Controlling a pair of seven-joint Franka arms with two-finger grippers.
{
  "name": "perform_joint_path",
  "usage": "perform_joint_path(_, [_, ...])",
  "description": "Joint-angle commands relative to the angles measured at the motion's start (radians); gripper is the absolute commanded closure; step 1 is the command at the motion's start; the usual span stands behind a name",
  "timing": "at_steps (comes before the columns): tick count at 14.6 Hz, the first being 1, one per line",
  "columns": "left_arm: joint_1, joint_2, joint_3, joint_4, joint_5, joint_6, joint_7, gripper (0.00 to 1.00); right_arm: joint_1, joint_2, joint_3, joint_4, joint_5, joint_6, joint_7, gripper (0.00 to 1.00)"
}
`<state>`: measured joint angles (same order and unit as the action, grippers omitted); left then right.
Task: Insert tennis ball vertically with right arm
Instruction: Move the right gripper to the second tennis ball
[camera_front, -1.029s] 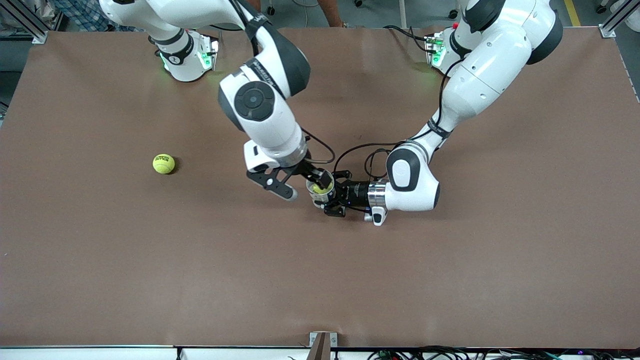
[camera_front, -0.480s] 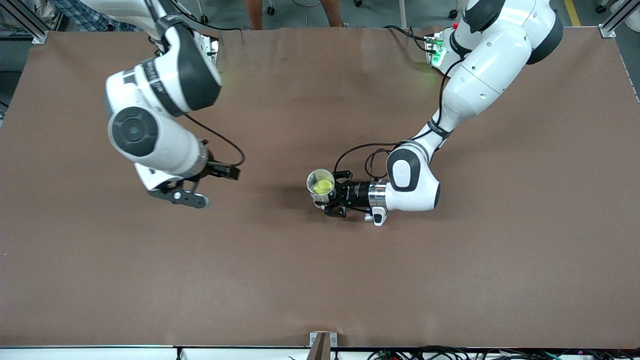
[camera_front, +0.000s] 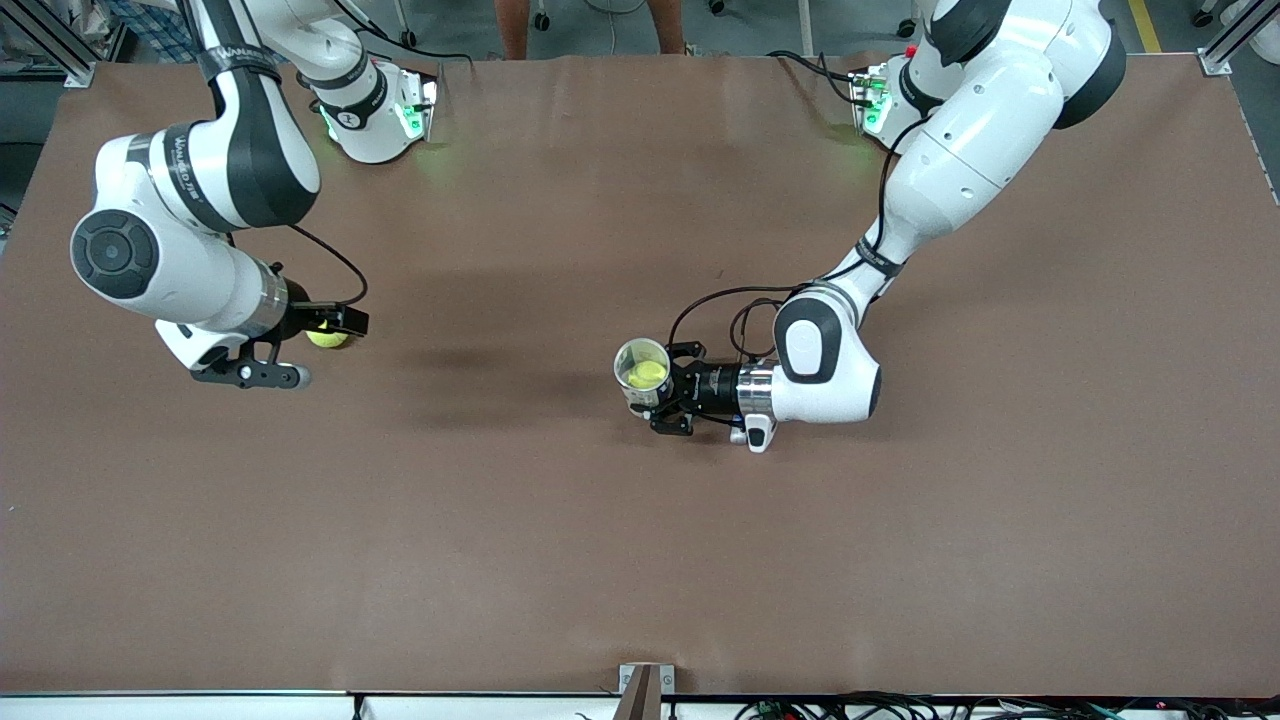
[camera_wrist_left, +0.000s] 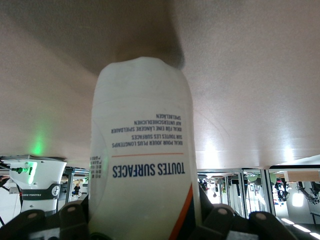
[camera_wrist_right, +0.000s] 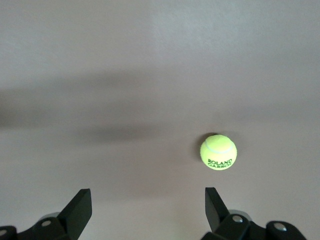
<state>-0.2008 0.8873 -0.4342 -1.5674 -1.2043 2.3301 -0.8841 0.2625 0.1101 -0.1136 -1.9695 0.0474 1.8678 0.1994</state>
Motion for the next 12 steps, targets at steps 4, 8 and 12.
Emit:
perform_joint_path(4, [-0.006,-0.008,0.003,0.003,-0.011,0.005,-0.009,0.28,-0.113,-0.083,0.02,-0.251,-0.023,0.189,-0.136,0.0])
perform_joint_path(8, [-0.011,-0.008,0.005,0.003,-0.011,0.005,-0.01,0.25,-0.193,-0.057,0.02,-0.319,-0.04,0.325,-0.219,0.0])
perform_joint_path(12, [-0.012,-0.008,0.005,0.003,-0.011,0.005,-0.01,0.25,-0.261,0.031,0.022,-0.351,-0.04,0.442,-0.275,0.0])
